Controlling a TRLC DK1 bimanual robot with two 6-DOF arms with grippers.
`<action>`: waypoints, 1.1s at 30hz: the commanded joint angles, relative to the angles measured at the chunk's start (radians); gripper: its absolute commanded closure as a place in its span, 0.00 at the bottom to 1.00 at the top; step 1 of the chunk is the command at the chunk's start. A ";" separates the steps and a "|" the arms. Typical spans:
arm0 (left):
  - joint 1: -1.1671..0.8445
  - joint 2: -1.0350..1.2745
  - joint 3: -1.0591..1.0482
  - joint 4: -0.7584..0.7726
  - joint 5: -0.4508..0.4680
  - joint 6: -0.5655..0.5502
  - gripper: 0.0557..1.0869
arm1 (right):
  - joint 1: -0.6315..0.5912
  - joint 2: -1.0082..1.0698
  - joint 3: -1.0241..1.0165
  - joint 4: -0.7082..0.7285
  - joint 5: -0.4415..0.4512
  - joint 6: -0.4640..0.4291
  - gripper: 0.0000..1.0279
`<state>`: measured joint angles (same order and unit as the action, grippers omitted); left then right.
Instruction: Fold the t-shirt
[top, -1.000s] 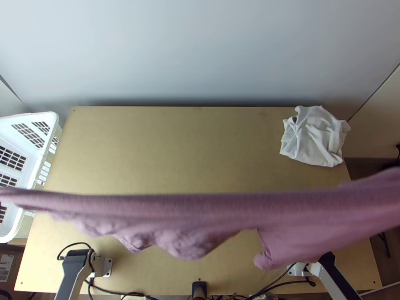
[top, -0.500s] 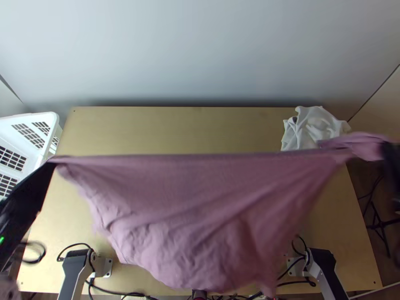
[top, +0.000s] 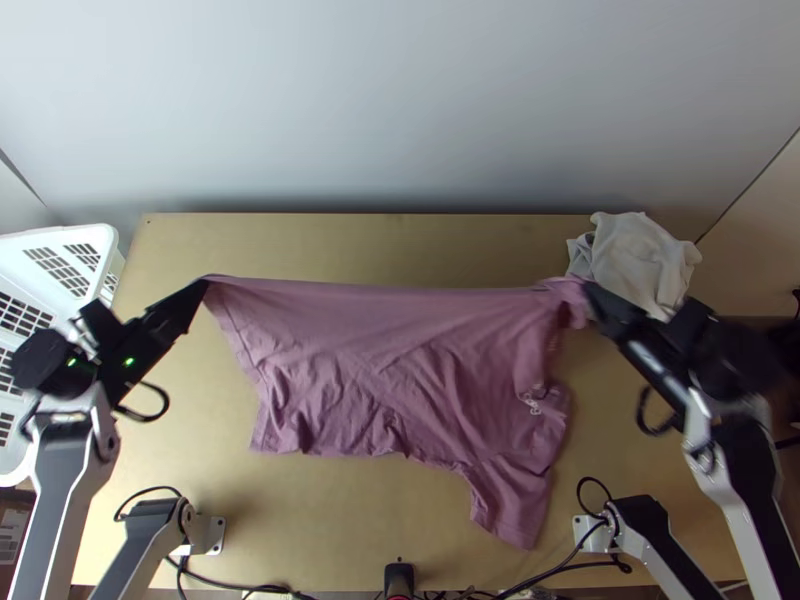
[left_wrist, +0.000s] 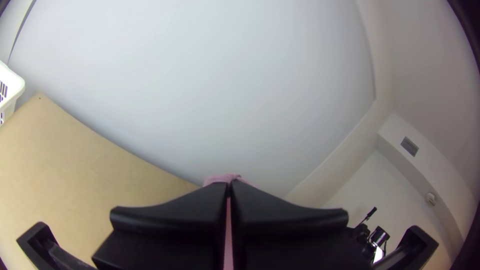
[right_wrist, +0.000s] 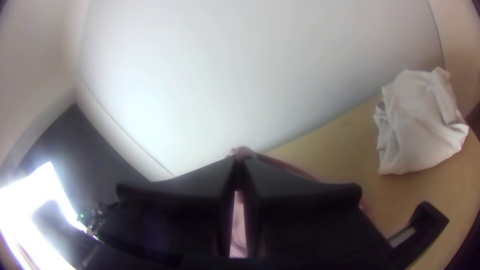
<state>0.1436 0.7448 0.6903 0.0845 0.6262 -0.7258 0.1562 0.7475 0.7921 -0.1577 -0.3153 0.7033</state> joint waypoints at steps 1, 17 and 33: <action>-0.006 0.288 -0.049 0.185 -0.040 0.104 0.96 | 0.105 0.317 -0.093 0.313 0.088 -0.080 0.97; -0.038 0.961 0.359 0.216 -0.108 0.275 0.96 | 0.065 0.934 0.337 0.431 0.101 -0.352 0.97; -0.076 1.260 0.661 0.138 -0.210 0.313 0.96 | 0.040 1.283 0.779 0.360 0.139 -0.341 0.97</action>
<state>0.0669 1.8870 1.2545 0.2588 0.4328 -0.4400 0.1951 1.9095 1.4208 0.2543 -0.1898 0.3653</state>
